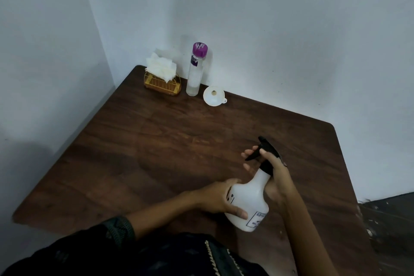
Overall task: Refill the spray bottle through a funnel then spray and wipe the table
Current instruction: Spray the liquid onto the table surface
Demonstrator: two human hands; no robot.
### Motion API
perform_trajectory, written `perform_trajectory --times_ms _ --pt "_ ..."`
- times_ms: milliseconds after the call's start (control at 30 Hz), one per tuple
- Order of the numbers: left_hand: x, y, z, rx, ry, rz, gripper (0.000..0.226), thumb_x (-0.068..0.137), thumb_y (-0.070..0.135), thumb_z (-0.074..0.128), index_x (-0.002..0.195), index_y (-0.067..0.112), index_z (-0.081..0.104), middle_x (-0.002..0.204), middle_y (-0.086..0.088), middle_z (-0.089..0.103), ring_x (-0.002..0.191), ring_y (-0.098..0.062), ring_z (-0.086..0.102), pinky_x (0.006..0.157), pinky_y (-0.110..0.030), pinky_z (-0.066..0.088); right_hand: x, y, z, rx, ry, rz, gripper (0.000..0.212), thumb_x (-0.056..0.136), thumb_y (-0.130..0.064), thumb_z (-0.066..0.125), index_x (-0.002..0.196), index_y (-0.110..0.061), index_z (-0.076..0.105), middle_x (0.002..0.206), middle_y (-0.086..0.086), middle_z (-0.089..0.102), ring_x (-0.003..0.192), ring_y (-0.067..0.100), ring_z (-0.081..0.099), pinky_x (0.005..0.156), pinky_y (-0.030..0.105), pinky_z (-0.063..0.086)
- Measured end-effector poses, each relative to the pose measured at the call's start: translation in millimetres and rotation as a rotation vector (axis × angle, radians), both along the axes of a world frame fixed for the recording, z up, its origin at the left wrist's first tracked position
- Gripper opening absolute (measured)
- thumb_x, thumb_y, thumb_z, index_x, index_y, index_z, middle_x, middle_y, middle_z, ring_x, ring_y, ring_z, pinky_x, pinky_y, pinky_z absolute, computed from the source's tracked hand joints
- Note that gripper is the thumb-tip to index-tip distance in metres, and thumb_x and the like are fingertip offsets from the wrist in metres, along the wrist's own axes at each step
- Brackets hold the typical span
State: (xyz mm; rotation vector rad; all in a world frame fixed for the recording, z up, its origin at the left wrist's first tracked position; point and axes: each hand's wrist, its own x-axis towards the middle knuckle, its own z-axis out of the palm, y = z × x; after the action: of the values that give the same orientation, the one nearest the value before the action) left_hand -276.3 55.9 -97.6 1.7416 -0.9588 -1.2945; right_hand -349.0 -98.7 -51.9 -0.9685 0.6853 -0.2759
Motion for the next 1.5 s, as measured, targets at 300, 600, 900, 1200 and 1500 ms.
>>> perform_trajectory --times_ms 300,600,900,1200,1500 --pt "-8 7 5 0.073 0.021 -0.073 0.069 0.090 0.034 0.061 0.146 0.012 0.028 0.145 -0.008 0.045 0.130 -0.016 0.045 0.109 -0.028 0.036 -1 -3 -1 -0.290 0.283 0.071 0.023 0.088 -0.019 0.061 0.094 0.003 0.064 0.075 0.015 0.063 0.065 0.024 0.061 0.060 0.031 0.052" --pt "-1 7 1 0.055 -0.072 -0.050 0.047 0.092 0.027 0.058 0.136 0.013 0.048 0.128 -0.006 0.061 0.115 -0.013 0.058 0.100 -0.026 0.045 -19 -10 6 -0.237 0.373 0.218 0.019 0.089 -0.016 0.059 0.098 -0.001 0.065 0.086 0.017 0.072 0.078 0.026 0.070 0.063 0.036 0.052" --pt "5 5 -6 0.023 -0.075 -0.019 0.043 0.093 0.023 0.057 0.134 0.011 0.051 0.125 -0.006 0.063 0.113 -0.013 0.059 0.096 -0.023 0.045 -17 -10 3 -0.391 0.409 0.252 0.016 0.089 -0.018 0.060 0.096 -0.004 0.065 0.082 0.014 0.072 0.070 0.023 0.068 0.048 0.026 0.050" --pt "7 6 -9 0.003 -0.071 0.014 0.040 0.093 0.023 0.056 0.132 0.013 0.053 0.126 -0.005 0.062 0.111 -0.012 0.061 0.095 -0.020 0.046 -12 -14 -2 -0.512 0.406 0.181 0.015 0.089 -0.018 0.061 0.086 -0.005 0.066 0.067 0.010 0.064 0.058 0.018 0.059 0.051 0.025 0.048" --pt "8 6 -12 -0.020 -0.080 0.063 0.038 0.093 0.027 0.055 0.130 0.017 0.055 0.122 -0.004 0.064 0.108 -0.010 0.062 0.095 -0.033 0.052 -13 -15 -1 -0.598 0.410 0.092 0.019 0.088 -0.021 0.062 0.076 -0.006 0.063 0.060 0.009 0.059 0.054 0.017 0.053 0.052 0.026 0.044"
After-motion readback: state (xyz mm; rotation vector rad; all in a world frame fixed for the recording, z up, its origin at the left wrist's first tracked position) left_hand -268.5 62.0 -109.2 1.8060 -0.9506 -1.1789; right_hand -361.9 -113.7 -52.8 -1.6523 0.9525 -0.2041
